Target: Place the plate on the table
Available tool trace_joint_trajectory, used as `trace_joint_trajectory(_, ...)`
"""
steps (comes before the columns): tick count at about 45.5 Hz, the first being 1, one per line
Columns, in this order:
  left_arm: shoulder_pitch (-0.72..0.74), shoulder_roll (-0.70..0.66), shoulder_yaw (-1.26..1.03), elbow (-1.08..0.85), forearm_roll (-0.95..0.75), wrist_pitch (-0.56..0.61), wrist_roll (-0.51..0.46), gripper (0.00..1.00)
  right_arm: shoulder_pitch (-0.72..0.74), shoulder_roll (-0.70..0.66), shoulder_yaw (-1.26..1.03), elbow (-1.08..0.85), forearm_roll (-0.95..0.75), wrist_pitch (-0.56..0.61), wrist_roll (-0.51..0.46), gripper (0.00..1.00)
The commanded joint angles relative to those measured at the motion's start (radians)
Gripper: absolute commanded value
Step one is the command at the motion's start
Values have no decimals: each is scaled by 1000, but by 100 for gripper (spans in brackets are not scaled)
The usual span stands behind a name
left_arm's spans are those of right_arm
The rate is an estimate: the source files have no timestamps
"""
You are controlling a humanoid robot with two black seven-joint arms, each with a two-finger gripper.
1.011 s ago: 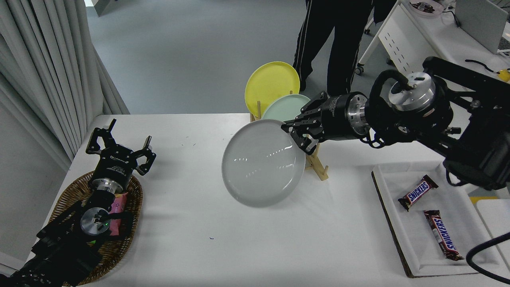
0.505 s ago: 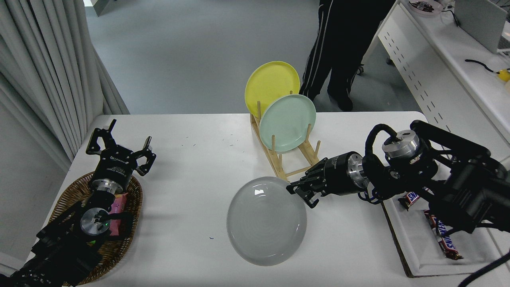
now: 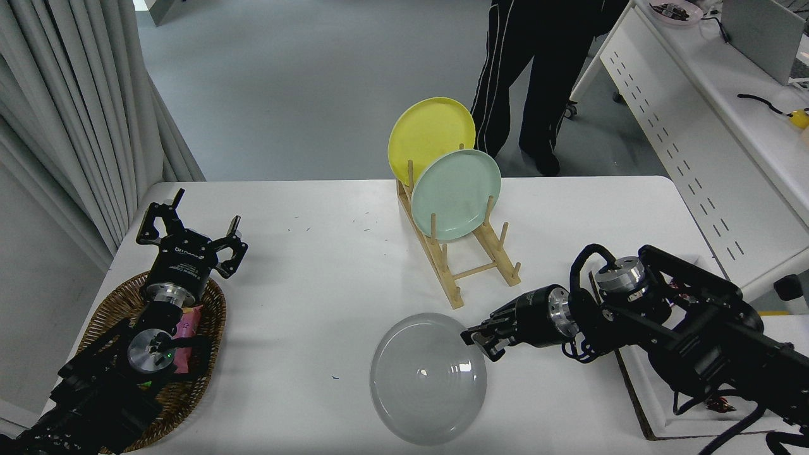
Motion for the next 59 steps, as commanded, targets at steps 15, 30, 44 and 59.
trace_joint_trajectory(15,0,0,0,0,0,0,0,100,-14,49,-1,-76,-47,32,-18,0)
trace_joint_trajectory(30,0,0,0,0,0,0,0,100,-8,72,2,-127,-73,61,-18,0)
trace_joint_trajectory(44,0,0,0,0,0,0,0,100,-4,87,4,-148,-76,66,-18,0)
trace_joint_trajectory(59,0,0,0,0,0,0,0,100,-2,113,1,-186,-76,87,-18,0)
